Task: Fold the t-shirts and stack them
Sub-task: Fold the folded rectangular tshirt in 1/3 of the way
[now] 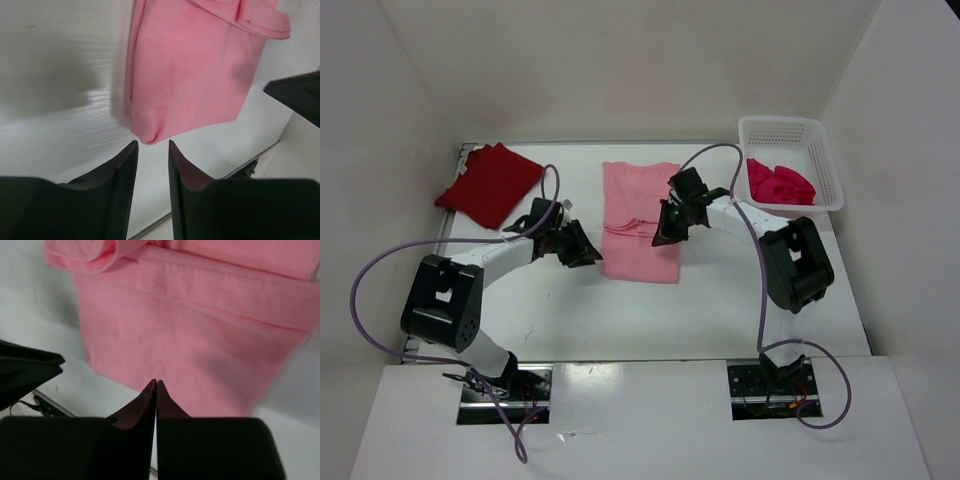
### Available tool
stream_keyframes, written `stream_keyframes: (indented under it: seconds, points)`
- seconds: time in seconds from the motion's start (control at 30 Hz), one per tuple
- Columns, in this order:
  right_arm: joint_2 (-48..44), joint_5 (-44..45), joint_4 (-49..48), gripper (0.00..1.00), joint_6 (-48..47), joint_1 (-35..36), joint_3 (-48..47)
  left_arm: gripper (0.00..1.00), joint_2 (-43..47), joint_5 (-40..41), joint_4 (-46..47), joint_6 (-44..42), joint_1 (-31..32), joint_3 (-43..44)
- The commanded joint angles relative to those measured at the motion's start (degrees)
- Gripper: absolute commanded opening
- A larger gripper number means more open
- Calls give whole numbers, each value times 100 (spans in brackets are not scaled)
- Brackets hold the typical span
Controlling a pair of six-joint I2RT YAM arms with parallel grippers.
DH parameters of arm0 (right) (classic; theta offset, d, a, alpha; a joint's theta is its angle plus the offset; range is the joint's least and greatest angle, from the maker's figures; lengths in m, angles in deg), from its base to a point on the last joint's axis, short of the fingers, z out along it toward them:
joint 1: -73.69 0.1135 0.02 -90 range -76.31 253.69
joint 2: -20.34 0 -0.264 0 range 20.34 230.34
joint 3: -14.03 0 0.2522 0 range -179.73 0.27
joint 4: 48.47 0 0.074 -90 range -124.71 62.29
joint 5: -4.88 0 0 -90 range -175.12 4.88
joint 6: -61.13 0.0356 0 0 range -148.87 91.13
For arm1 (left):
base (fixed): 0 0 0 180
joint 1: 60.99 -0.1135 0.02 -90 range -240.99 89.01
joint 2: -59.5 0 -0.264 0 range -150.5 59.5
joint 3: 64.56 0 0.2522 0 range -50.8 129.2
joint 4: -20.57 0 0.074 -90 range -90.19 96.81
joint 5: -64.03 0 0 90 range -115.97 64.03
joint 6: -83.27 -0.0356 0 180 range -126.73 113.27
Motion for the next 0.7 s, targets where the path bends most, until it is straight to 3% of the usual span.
stream_keyframes:
  seconds: [0.0,0.3,0.67]
  points:
    - [331,133,-169,4,16,179,-317,38,65,-321,326,70,59,191]
    - [1227,309,-249,3,-37,338,-1046,38,-390,-322,729,474,876,517]
    - [1588,959,-696,0,-89,338,-1214,38,-1279,154,800,167,947,315]
